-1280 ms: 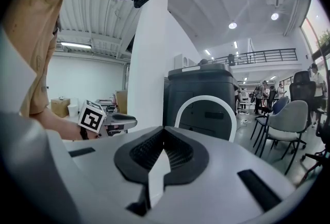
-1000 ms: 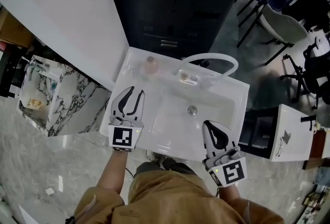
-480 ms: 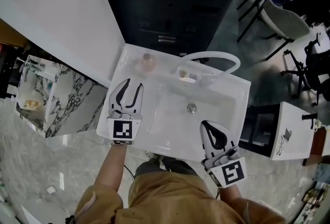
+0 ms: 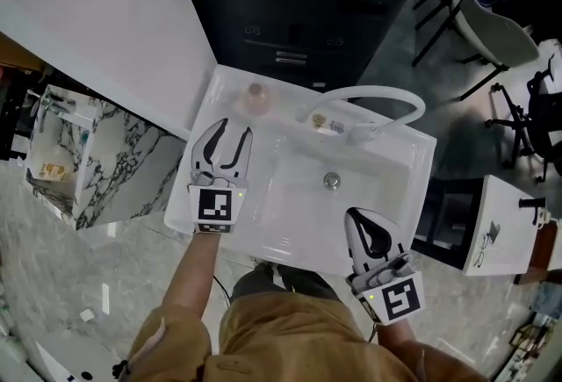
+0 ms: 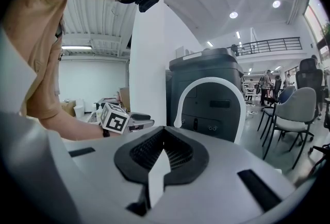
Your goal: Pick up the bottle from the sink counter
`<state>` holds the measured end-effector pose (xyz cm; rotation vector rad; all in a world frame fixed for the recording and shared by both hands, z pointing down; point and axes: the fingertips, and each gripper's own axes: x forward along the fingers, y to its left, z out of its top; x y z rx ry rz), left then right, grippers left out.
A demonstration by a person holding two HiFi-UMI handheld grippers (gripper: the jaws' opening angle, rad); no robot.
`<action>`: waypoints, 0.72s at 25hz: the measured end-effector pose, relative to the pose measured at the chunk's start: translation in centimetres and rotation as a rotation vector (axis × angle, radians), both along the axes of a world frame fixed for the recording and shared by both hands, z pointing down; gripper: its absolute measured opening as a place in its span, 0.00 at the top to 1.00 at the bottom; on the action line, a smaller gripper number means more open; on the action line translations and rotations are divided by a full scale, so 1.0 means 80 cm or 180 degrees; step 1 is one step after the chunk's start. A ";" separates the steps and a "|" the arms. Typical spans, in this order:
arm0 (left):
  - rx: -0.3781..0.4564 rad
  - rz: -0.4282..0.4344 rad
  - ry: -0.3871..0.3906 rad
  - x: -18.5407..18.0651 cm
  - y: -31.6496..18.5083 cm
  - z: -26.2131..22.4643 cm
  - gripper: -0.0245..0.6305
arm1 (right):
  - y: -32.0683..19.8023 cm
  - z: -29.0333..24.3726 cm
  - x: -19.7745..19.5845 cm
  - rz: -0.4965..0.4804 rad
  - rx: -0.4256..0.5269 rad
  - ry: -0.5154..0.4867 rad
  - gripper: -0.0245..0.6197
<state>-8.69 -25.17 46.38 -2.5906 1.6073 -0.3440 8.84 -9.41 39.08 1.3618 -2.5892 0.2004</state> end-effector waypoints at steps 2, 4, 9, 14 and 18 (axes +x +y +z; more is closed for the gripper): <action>0.0001 0.0016 0.0007 0.003 -0.005 0.003 0.71 | -0.001 0.003 0.000 -0.0007 0.0007 -0.0022 0.96; 0.0005 0.0023 0.0011 0.006 -0.011 0.006 0.70 | -0.002 0.007 0.000 -0.0014 -0.0016 -0.0025 0.96; -0.0042 0.0033 -0.0045 0.011 -0.029 0.023 0.68 | -0.008 0.020 0.002 -0.0007 -0.0083 -0.0028 0.96; -0.0097 0.0047 -0.0041 0.016 -0.049 0.038 0.64 | -0.012 0.028 0.001 -0.0027 -0.0139 -0.0043 0.96; -0.0148 0.0045 -0.0027 0.019 -0.069 0.050 0.63 | -0.018 0.035 0.004 0.0013 -0.0172 -0.0049 0.96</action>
